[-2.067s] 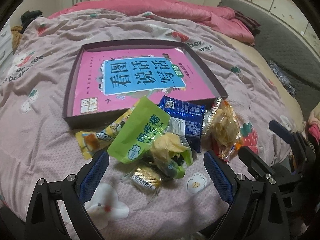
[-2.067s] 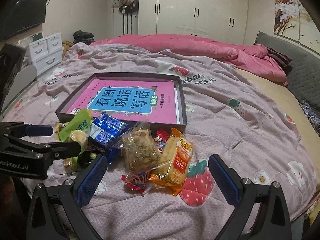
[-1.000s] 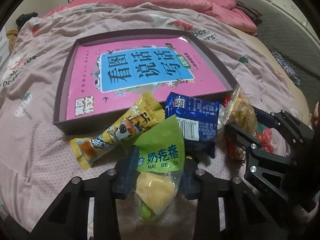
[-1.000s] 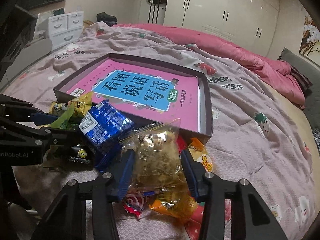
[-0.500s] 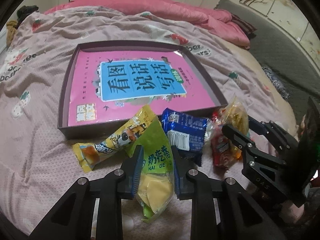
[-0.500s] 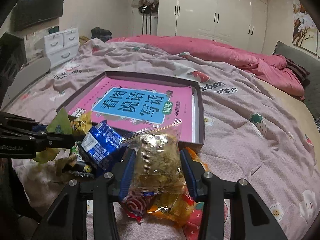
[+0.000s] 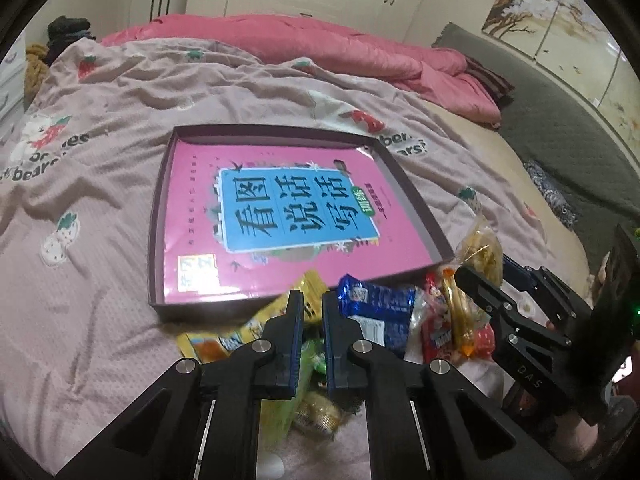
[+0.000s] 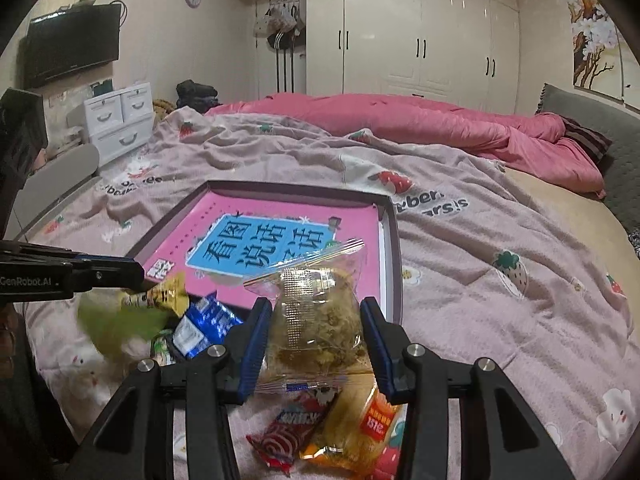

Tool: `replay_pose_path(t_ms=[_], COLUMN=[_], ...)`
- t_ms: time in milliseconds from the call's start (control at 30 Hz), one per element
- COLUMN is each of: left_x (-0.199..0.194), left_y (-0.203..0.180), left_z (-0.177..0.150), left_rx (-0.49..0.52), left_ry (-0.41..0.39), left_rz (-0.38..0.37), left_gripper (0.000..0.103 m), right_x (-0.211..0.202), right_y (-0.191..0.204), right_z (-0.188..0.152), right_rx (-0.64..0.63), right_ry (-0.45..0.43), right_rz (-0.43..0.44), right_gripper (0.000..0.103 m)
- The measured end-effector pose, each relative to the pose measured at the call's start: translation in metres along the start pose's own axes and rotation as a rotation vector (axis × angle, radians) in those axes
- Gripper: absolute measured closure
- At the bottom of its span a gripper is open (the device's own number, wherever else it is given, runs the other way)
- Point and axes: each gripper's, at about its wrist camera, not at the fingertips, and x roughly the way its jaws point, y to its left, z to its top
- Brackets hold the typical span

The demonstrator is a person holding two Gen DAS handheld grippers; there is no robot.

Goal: Organize snacks
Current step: 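Carry the green packet with the left tool while the right tool carries the pastry bag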

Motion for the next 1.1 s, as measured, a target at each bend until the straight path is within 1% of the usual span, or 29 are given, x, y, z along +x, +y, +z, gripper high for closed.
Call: replay_pose_path(t_ms=[100,233,267,333,367,400,433,467,500,567,600,633,667,733,800,900,1033,1100], left_x=[0.001,-0.001,-0.005,-0.009,-0.011,-0.013,-0.016,-0.016,-0.017,-0.019,-0.019,-0.019,-0.019,-0.017,-0.015,-0.009,-0.001,0.003], left_y=[0.003,0.019,0.023,0.025,0.024,0.022,0.022,0.020,0.019,0.018,0.020,0.023,0.026,0.029,0.028,0.020,0.015,0.013], left_z=[0.003,0.006,0.005,0.001,-0.003,-0.008,-0.015,-0.022,-0.028,-0.039,-0.043,-0.046,-0.050,-0.058,-0.066,-0.076,-0.083,-0.085], left_rx=[-0.001,-0.035,-0.026,0.009,0.037,0.055,0.079,0.106,0.125,0.156,0.155,0.136,0.112,0.080,0.079,0.119,0.142,0.148], left_ry=[-0.006,-0.001,-0.004,0.022,0.045,0.056,0.069,0.097,0.119,0.162,0.174,0.193,0.215,0.262,0.298,0.326,0.365,0.377], left_rz=[-0.006,-0.058,-0.063,-0.074,-0.099,-0.108,-0.109,-0.115,-0.121,-0.103,-0.083,-0.048,-0.029,0.017,0.024,0.018,-0.047,-0.057], left_gripper=[0.095,0.096,0.096,0.095,0.088,0.076,0.068,0.049,0.043,0.042,0.040,0.039,0.036,0.034,0.034,0.034,0.031,0.030], right_x=[0.004,0.006,0.005,0.005,0.005,0.005,0.005,0.004,0.005,0.004,0.004,0.003,0.003,0.003,0.002,0.001,-0.001,-0.003], right_y=[-0.001,-0.001,-0.001,-0.001,-0.001,-0.001,-0.001,-0.001,-0.001,-0.002,-0.003,-0.003,-0.002,-0.003,-0.002,-0.002,-0.001,-0.001], right_z=[0.005,0.009,0.009,0.007,0.006,0.006,0.005,0.005,0.005,0.005,0.005,0.005,0.005,0.005,0.005,0.005,0.005,0.005], right_rx=[0.010,0.014,0.015,0.018,0.018,0.017,0.017,0.019,0.023,0.031,0.031,0.030,0.031,0.030,0.026,0.027,0.030,0.034], right_ry=[-0.007,-0.014,-0.015,-0.013,-0.012,-0.010,-0.010,-0.009,-0.010,-0.014,-0.014,-0.014,-0.014,-0.013,-0.016,-0.016,-0.020,-0.024], right_rz=[-0.002,-0.004,-0.003,0.003,0.005,0.008,0.006,0.007,0.010,0.013,0.015,0.014,0.015,0.019,0.021,0.023,0.024,0.025], right_gripper=[0.057,0.057,0.057,0.057,0.057,0.057,0.057,0.057,0.057,0.057,0.057,0.057,0.057,0.057,0.057,0.057,0.057,0.057])
